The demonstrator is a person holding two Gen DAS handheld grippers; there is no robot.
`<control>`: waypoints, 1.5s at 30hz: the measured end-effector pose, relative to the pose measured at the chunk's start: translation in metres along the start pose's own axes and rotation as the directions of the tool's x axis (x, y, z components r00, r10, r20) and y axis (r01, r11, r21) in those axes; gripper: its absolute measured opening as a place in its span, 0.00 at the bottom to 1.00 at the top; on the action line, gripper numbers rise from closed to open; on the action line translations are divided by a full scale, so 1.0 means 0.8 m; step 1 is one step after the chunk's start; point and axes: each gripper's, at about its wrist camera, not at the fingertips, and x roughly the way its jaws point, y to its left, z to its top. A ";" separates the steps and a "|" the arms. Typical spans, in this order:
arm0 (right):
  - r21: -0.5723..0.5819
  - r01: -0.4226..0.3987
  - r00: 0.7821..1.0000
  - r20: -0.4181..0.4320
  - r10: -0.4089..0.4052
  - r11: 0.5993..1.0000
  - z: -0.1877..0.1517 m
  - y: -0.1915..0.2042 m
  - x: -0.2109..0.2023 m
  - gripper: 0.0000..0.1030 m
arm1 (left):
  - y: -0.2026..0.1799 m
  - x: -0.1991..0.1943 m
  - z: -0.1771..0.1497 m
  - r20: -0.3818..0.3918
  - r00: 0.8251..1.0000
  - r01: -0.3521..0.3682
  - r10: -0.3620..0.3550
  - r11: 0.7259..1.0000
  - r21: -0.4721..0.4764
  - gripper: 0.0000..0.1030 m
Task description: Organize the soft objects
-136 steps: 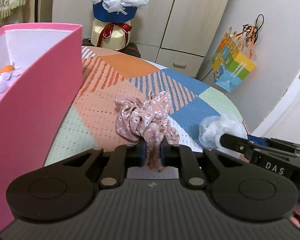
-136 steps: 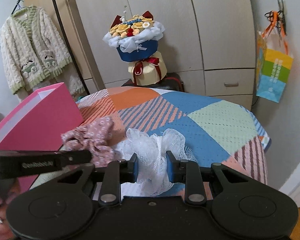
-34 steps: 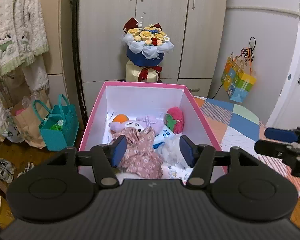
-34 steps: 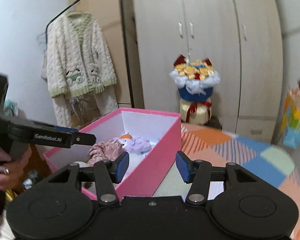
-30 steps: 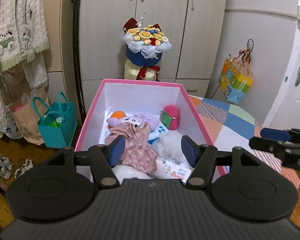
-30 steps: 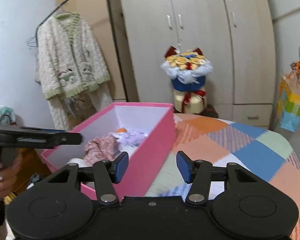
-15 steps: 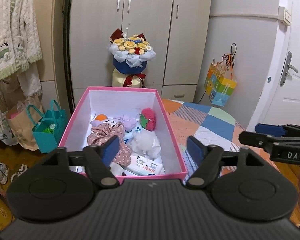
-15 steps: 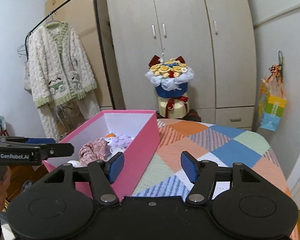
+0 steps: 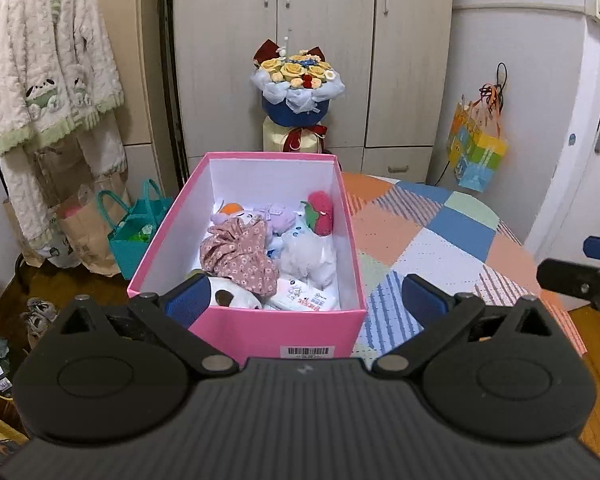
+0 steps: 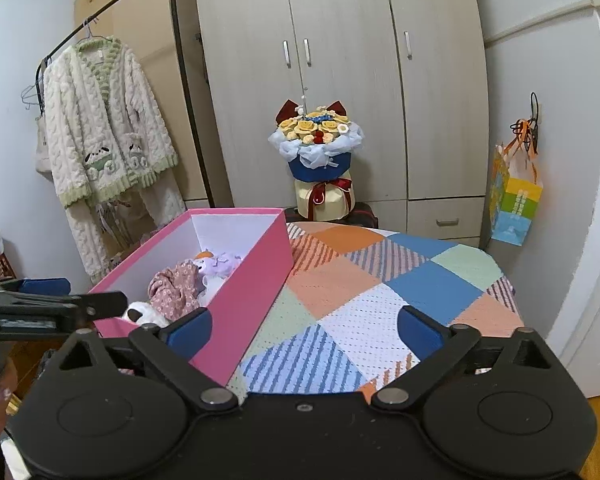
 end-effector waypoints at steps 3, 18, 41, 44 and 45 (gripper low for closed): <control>0.019 0.027 1.000 -0.003 -0.027 0.999 0.002 0.001 -0.011 0.99 | -0.004 -0.014 -0.003 0.033 0.999 -0.004 0.004 1.000 0.005 1.00; -0.049 0.091 0.994 0.063 -0.088 0.995 -0.011 0.014 -0.042 1.00 | -0.036 -0.030 -0.021 0.099 0.995 -0.035 0.030 0.998 0.057 1.00; 0.018 0.159 0.987 0.027 -0.160 0.987 -0.037 -0.015 -0.027 1.00 | -0.039 -0.019 -0.044 0.070 0.995 -0.082 0.078 0.996 0.048 1.00; 0.024 0.164 0.986 0.026 -0.164 0.986 -0.040 -0.017 -0.030 1.00 | -0.040 -0.021 -0.046 0.075 0.993 -0.090 0.086 0.995 0.048 1.00; 0.021 0.166 0.986 0.027 -0.166 0.986 -0.040 -0.017 -0.031 1.00 | -0.040 -0.022 -0.047 0.077 0.993 -0.094 0.090 0.995 0.047 1.00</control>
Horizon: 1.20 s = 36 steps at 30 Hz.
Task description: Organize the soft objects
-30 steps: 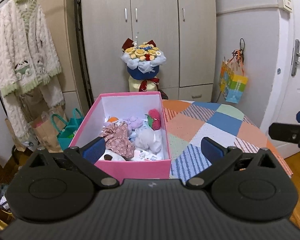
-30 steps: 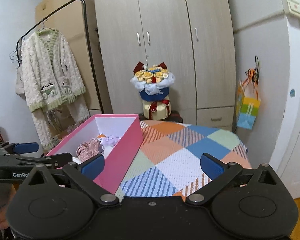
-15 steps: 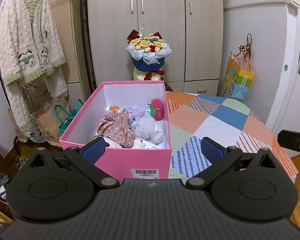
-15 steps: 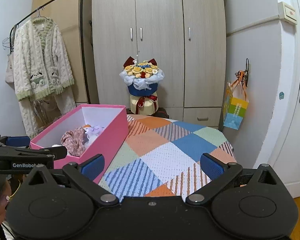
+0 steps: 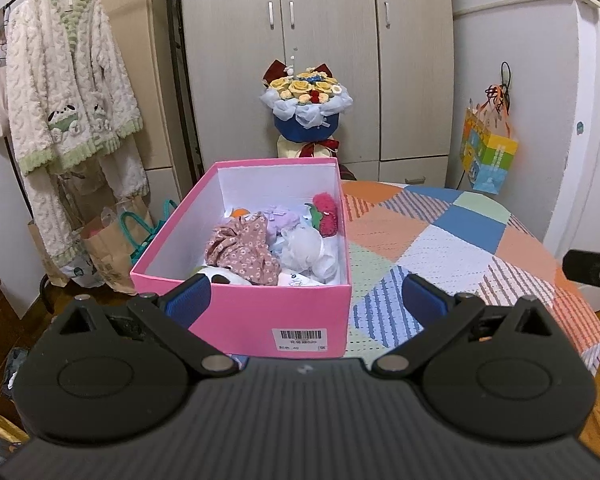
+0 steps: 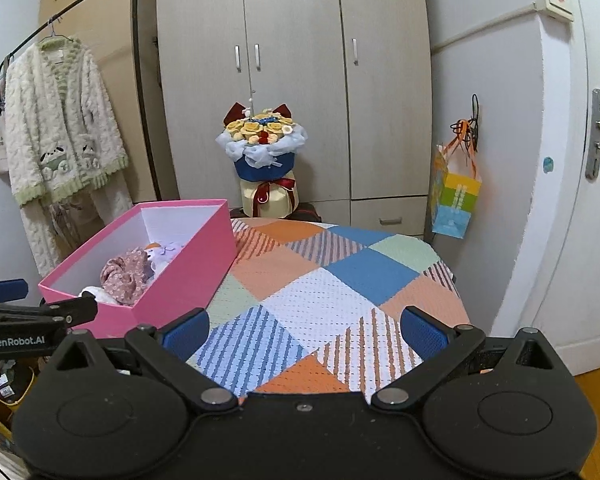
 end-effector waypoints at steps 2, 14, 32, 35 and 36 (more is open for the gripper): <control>-0.006 0.005 1.000 0.003 -0.005 1.000 -0.001 0.001 -0.003 1.00 | -0.001 0.000 -0.002 0.005 1.000 -0.006 0.006 1.000 0.001 1.00; -0.061 0.071 0.996 0.066 -0.067 0.996 -0.019 0.015 -0.029 1.00 | -0.003 -0.011 -0.023 0.083 0.996 -0.011 0.009 1.000 0.013 1.00; -0.080 0.079 0.995 0.072 -0.074 0.994 -0.025 0.021 -0.045 1.00 | 0.007 -0.021 -0.028 0.064 0.998 -0.011 0.010 1.000 0.020 1.00; -0.085 0.063 0.995 0.080 -0.056 0.994 -0.025 0.024 -0.050 1.00 | 0.007 -0.023 -0.026 0.070 0.998 -0.008 0.006 1.000 0.027 1.00; -0.085 0.063 0.995 0.082 -0.056 0.994 -0.025 0.024 -0.051 1.00 | 0.007 -0.025 -0.026 0.072 0.997 -0.003 0.001 1.000 0.027 1.00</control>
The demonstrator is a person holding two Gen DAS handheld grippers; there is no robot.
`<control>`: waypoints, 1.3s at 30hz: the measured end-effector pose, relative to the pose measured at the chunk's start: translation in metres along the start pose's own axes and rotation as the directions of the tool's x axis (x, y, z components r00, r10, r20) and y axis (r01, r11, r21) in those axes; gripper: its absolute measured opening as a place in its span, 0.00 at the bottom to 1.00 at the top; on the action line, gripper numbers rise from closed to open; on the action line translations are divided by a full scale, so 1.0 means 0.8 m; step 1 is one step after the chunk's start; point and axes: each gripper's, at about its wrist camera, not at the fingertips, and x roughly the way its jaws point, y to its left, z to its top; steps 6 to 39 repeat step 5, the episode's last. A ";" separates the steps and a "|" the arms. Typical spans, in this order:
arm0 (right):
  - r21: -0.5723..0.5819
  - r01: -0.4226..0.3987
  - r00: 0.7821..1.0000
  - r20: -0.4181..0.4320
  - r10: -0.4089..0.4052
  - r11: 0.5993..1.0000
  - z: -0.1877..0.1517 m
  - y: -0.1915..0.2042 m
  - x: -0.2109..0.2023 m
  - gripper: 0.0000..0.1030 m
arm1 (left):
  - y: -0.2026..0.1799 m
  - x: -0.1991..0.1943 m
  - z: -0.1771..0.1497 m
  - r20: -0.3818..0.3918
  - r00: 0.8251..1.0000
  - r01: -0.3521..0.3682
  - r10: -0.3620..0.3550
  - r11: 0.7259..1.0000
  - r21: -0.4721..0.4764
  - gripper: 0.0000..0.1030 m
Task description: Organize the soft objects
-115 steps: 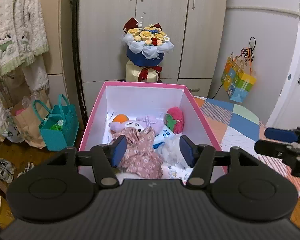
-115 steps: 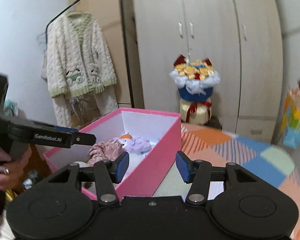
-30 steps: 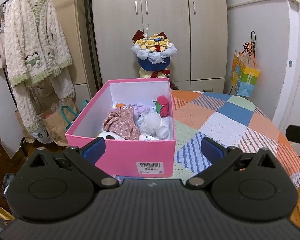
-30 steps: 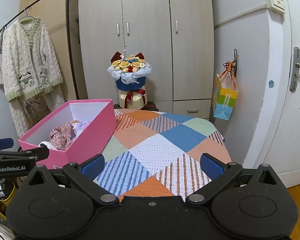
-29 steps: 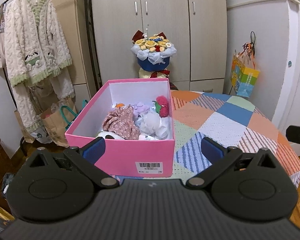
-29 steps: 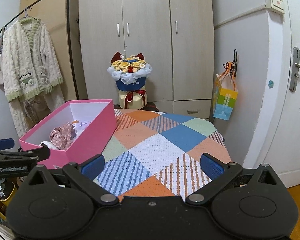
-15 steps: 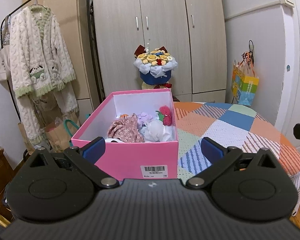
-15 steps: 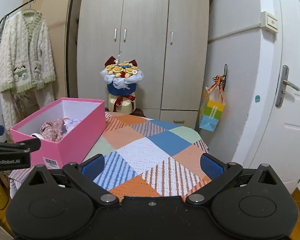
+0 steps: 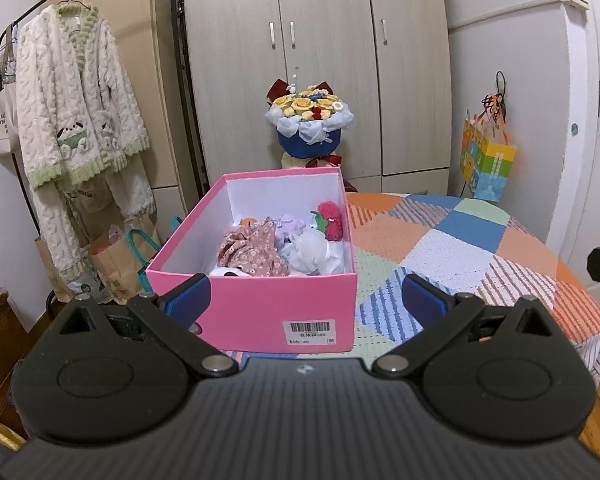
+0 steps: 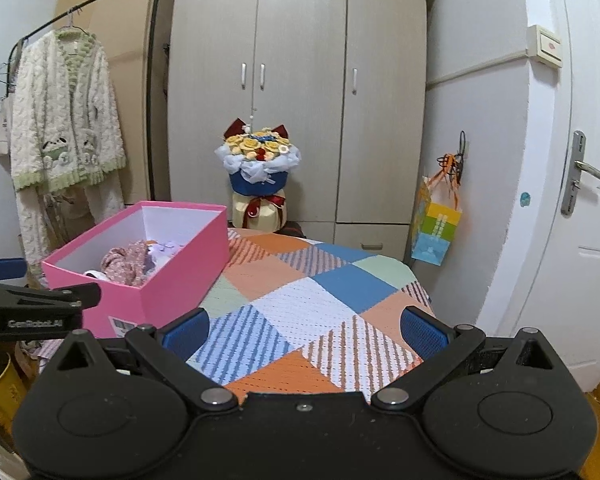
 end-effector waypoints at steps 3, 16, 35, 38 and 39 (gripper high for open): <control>0.001 0.006 1.000 0.000 -0.006 1.000 -0.001 0.000 0.000 1.00 | -0.002 -0.002 0.000 0.004 1.000 0.007 -0.007 1.000 0.002 1.00; 0.008 0.010 1.000 -0.006 -0.009 1.000 -0.001 -0.003 0.002 1.00 | -0.003 -0.003 0.000 0.005 1.000 0.006 -0.006 1.000 0.005 1.00; 0.008 0.010 1.000 -0.006 -0.009 1.000 -0.001 -0.003 0.002 1.00 | -0.003 -0.003 0.000 0.005 1.000 0.006 -0.006 1.000 0.005 1.00; 0.008 0.010 1.000 -0.006 -0.009 1.000 -0.001 -0.003 0.002 1.00 | -0.003 -0.003 0.000 0.005 1.000 0.006 -0.006 1.000 0.005 1.00; 0.008 0.010 1.000 -0.006 -0.009 1.000 -0.001 -0.003 0.002 1.00 | -0.003 -0.003 0.000 0.005 1.000 0.006 -0.006 1.000 0.005 1.00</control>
